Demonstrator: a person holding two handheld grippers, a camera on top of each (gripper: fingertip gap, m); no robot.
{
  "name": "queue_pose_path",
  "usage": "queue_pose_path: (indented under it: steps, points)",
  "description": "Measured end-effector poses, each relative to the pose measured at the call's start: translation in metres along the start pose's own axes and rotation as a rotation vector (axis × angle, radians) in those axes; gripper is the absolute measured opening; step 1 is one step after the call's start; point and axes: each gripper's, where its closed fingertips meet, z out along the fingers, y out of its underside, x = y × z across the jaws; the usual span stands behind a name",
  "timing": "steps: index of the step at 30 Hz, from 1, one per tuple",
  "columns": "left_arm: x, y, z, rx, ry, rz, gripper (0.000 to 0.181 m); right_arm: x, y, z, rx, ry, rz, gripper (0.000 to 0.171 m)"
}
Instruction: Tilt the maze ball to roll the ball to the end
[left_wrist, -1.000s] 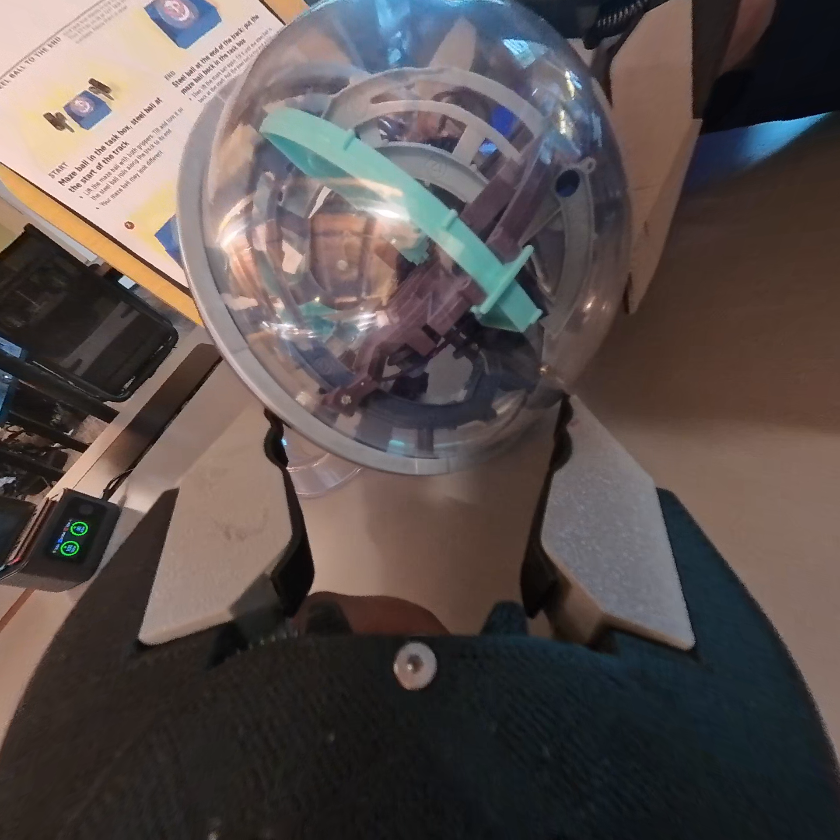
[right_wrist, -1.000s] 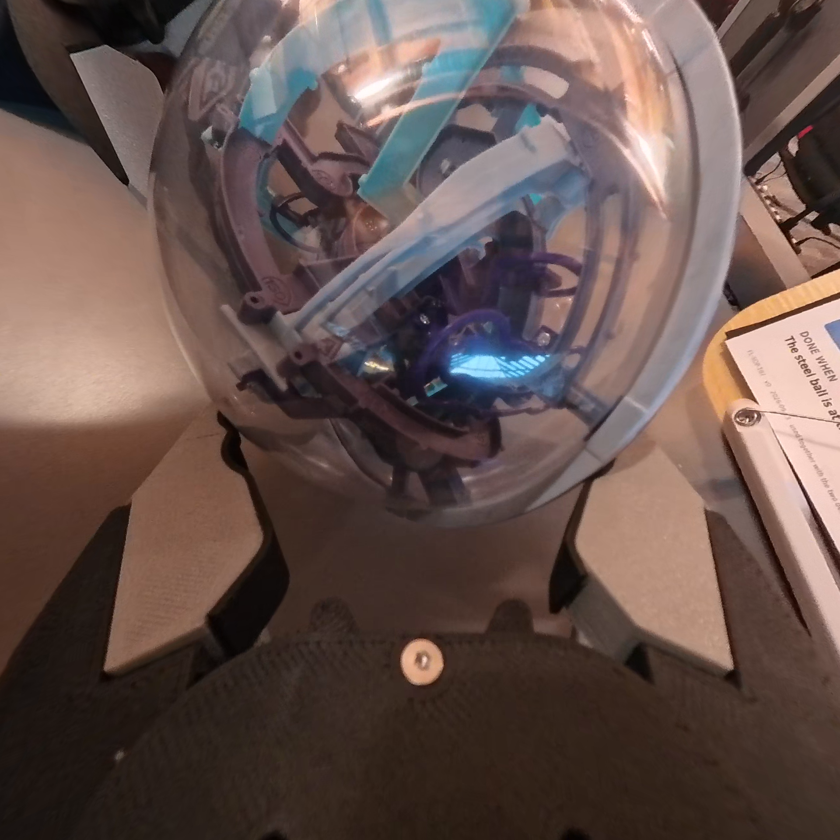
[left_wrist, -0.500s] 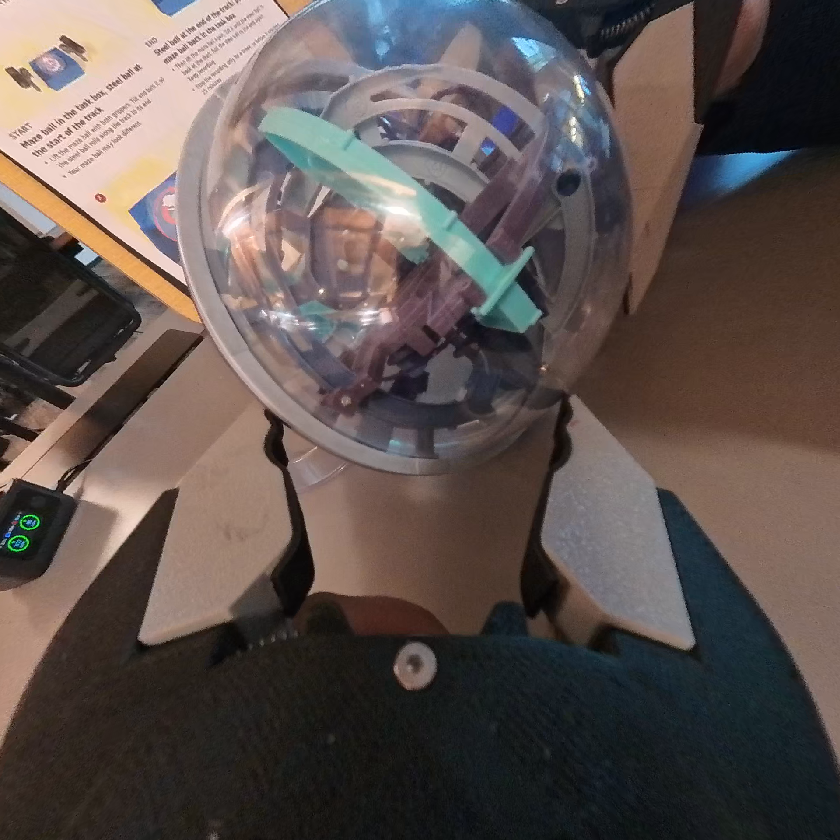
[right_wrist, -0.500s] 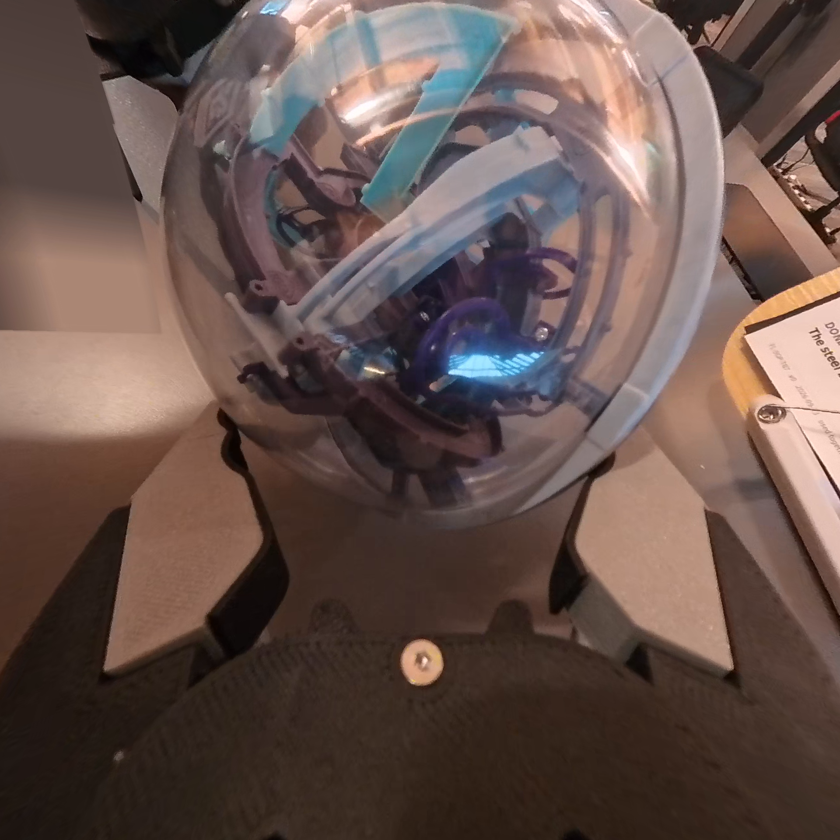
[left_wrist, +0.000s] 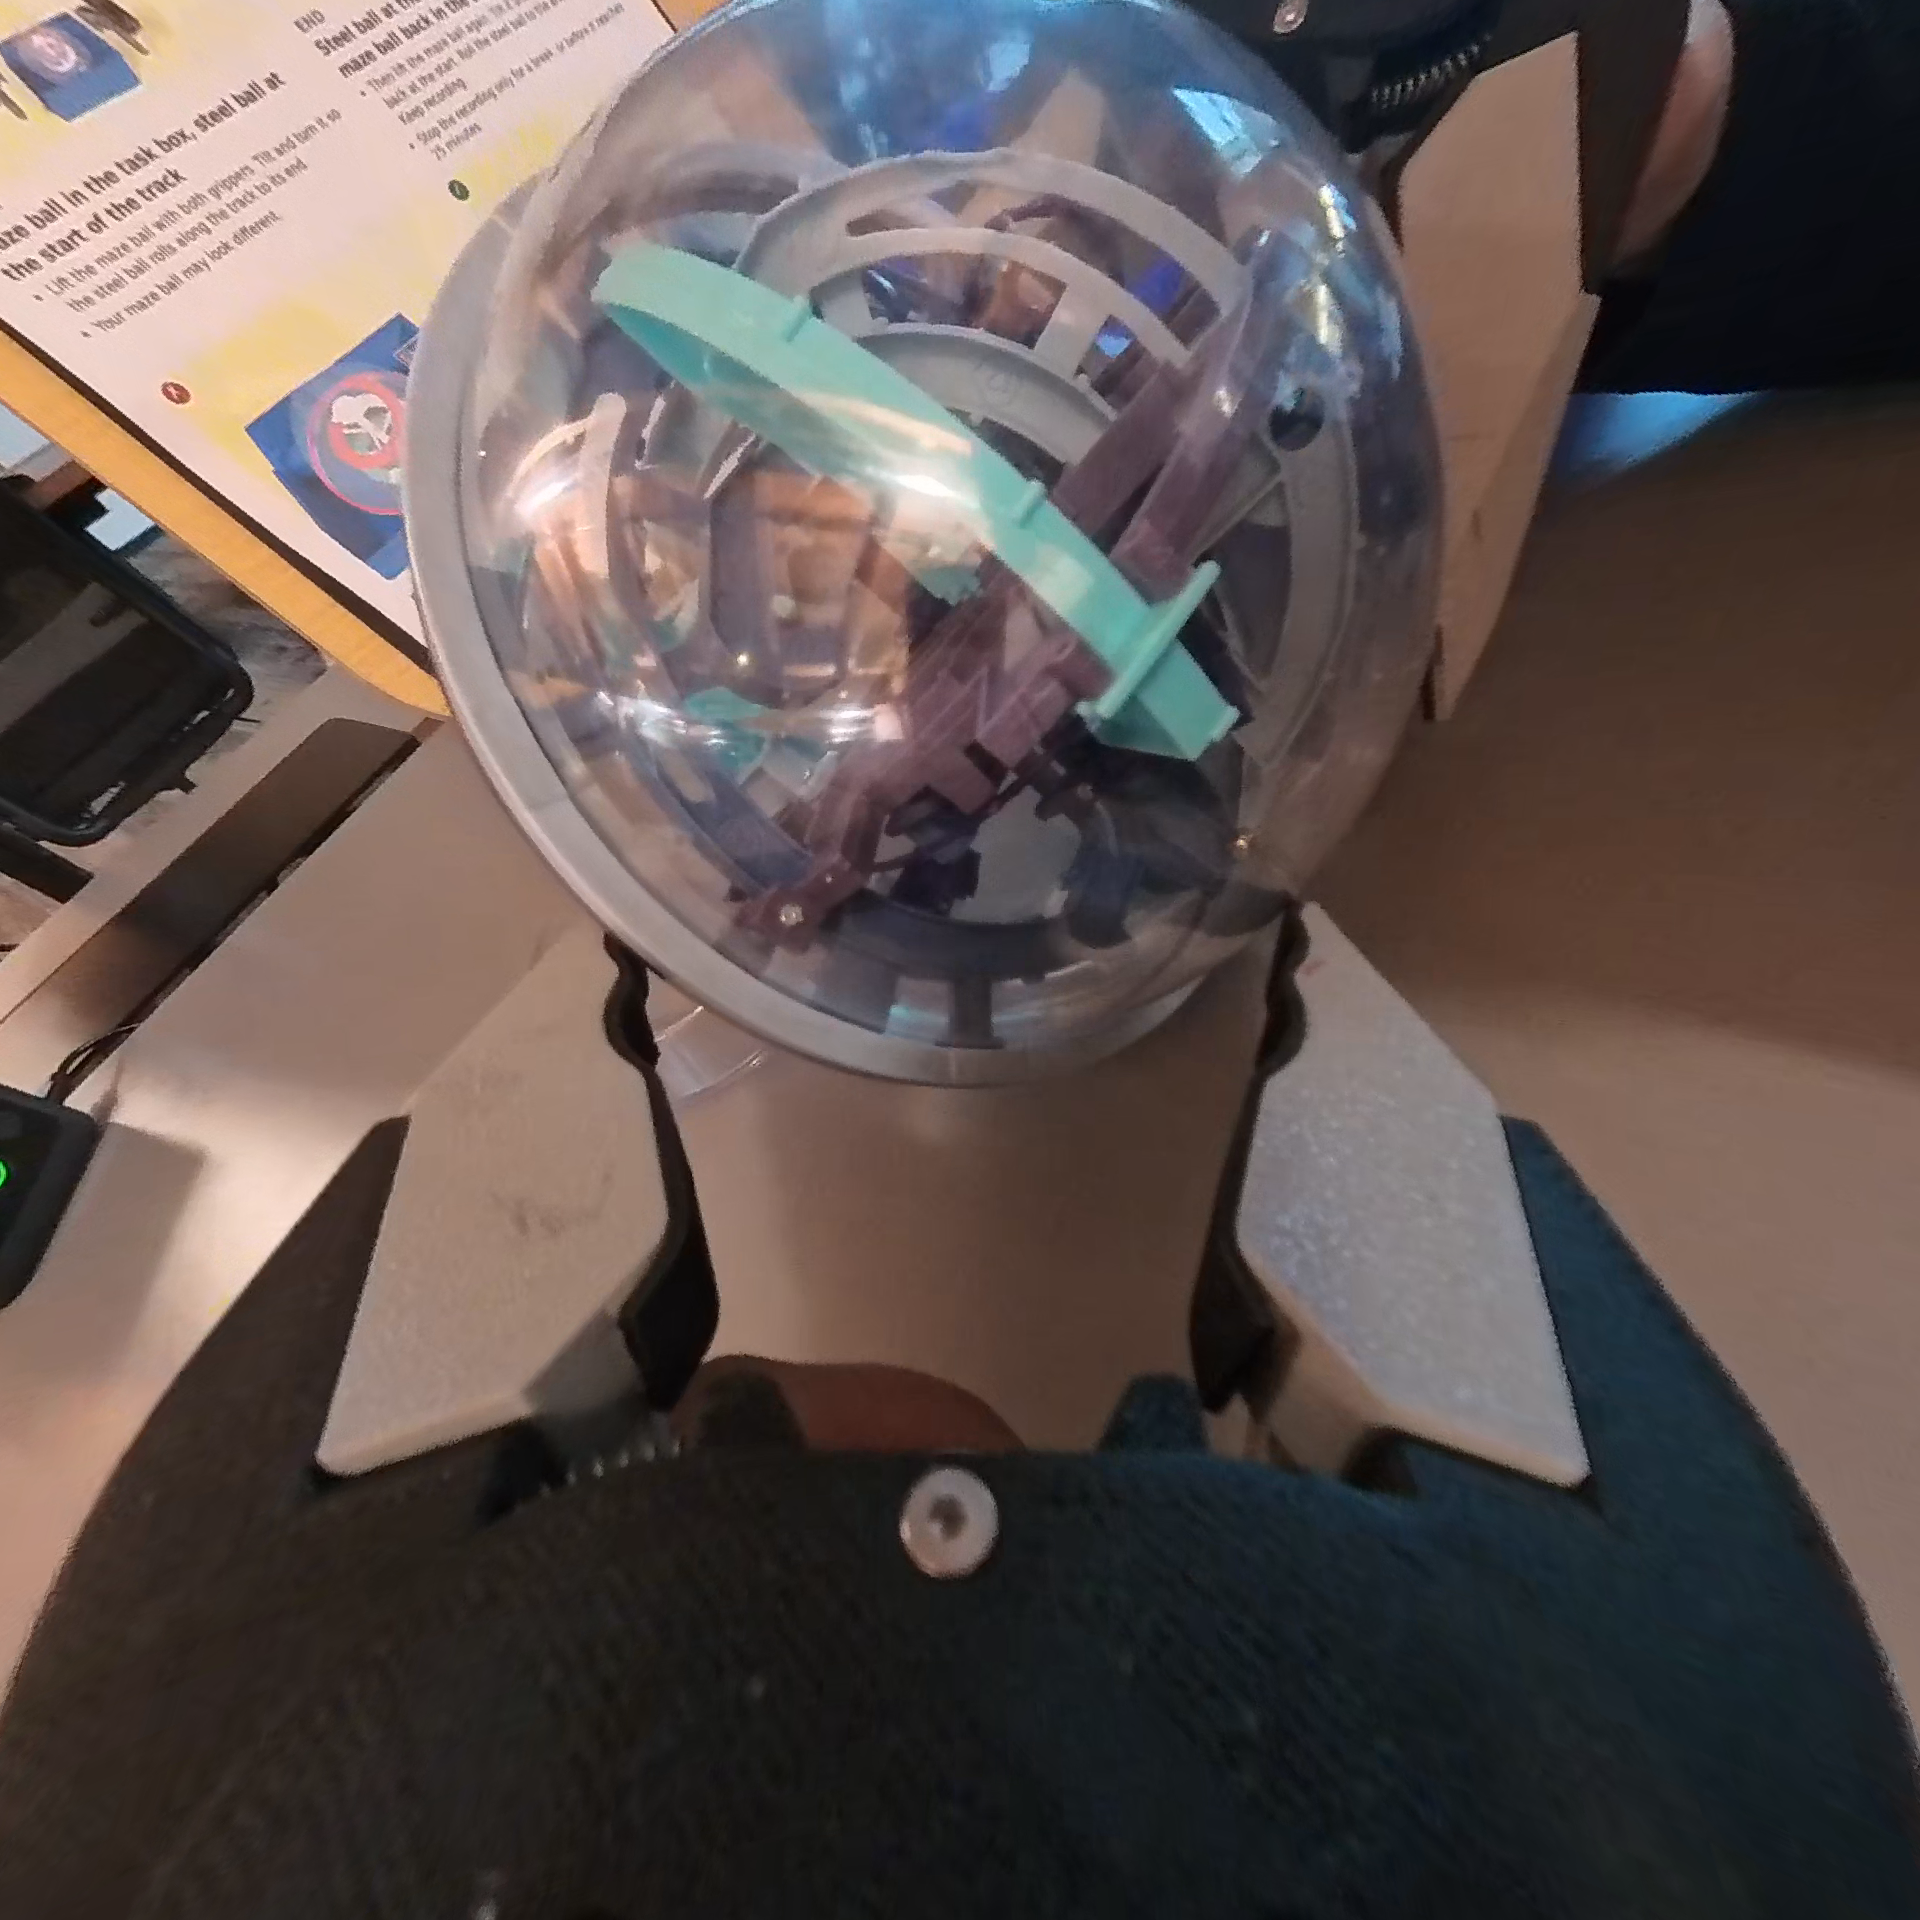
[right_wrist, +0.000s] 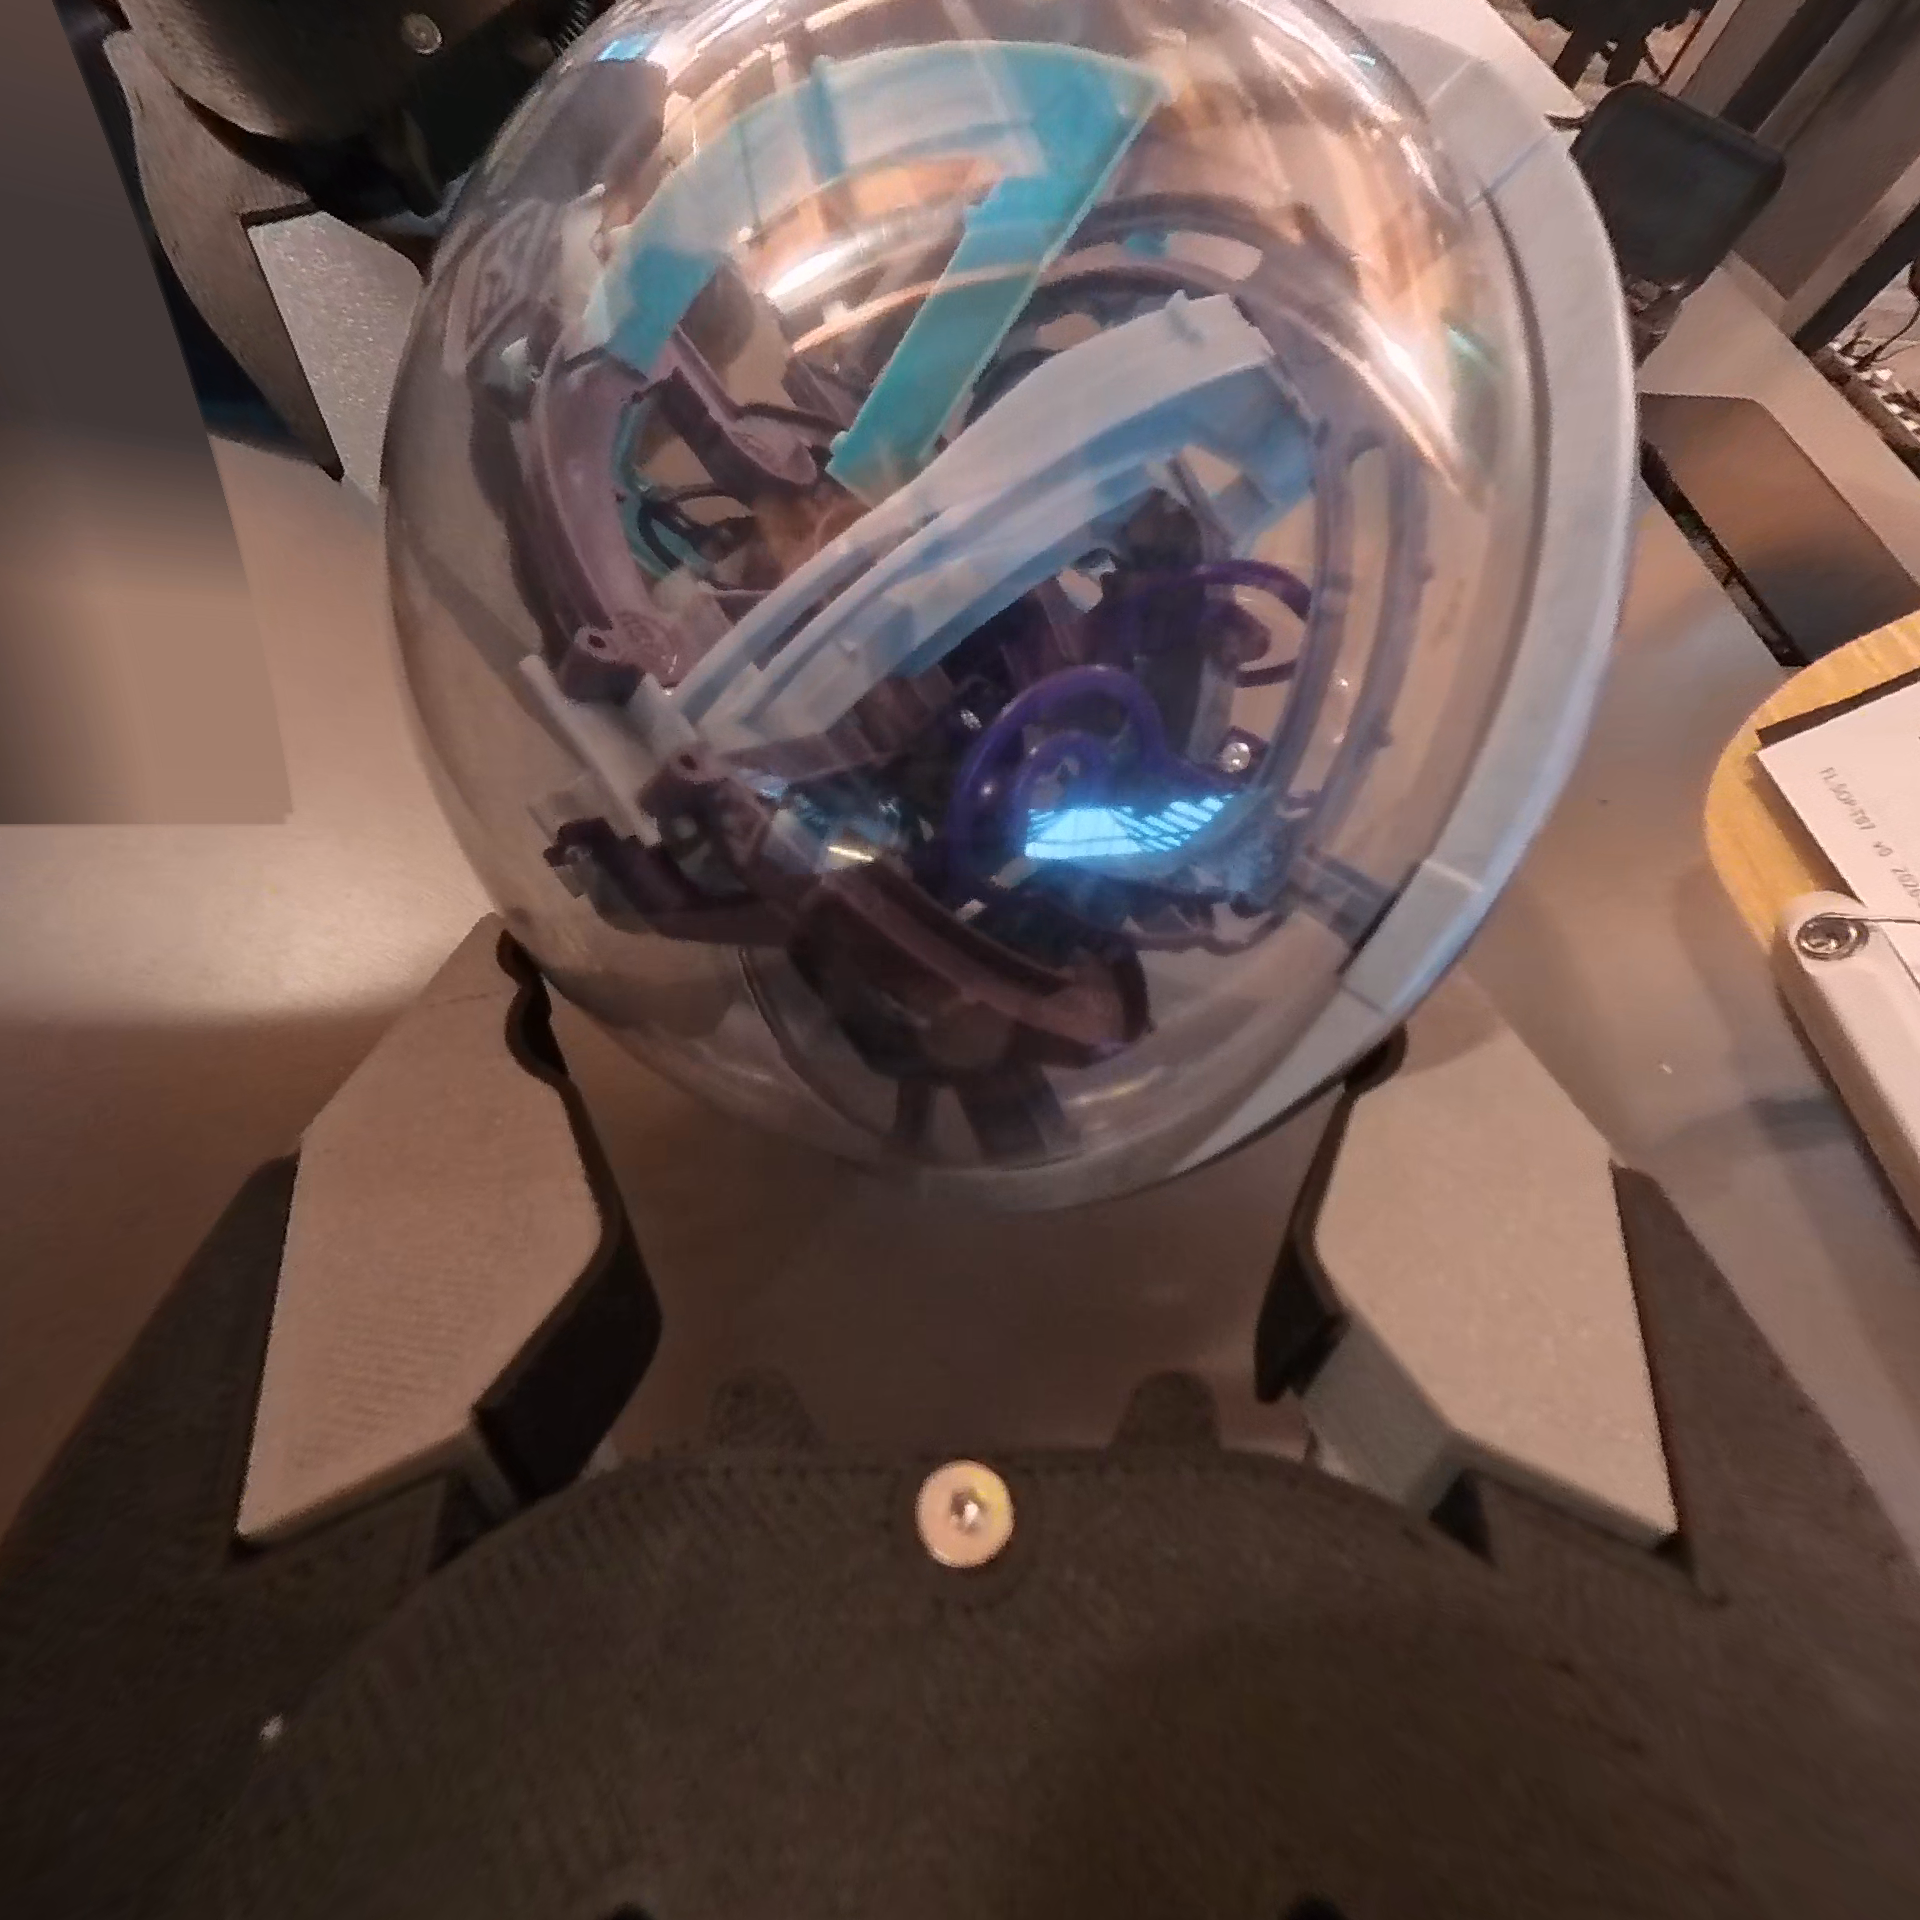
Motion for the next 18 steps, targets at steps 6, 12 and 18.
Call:
queue_pose_path:
  steps: [6, 12, 18]
  points:
    - [0.0002, 0.0015, -0.0004, -0.012, 0.016, -0.028, 0.117, -0.0005, -0.0009, 0.0013, 0.019, -0.017, 0.026, 0.149]
    - [0.0003, 0.0063, -0.0015, -0.054, 0.038, -0.052, 0.117, -0.0018, 0.0018, 0.0059, 0.020, -0.039, 0.055, 0.149]
    - [0.0016, 0.0092, -0.0012, -0.072, 0.070, -0.109, 0.116, -0.0027, 0.0008, 0.0066, 0.027, -0.056, 0.092, 0.149]
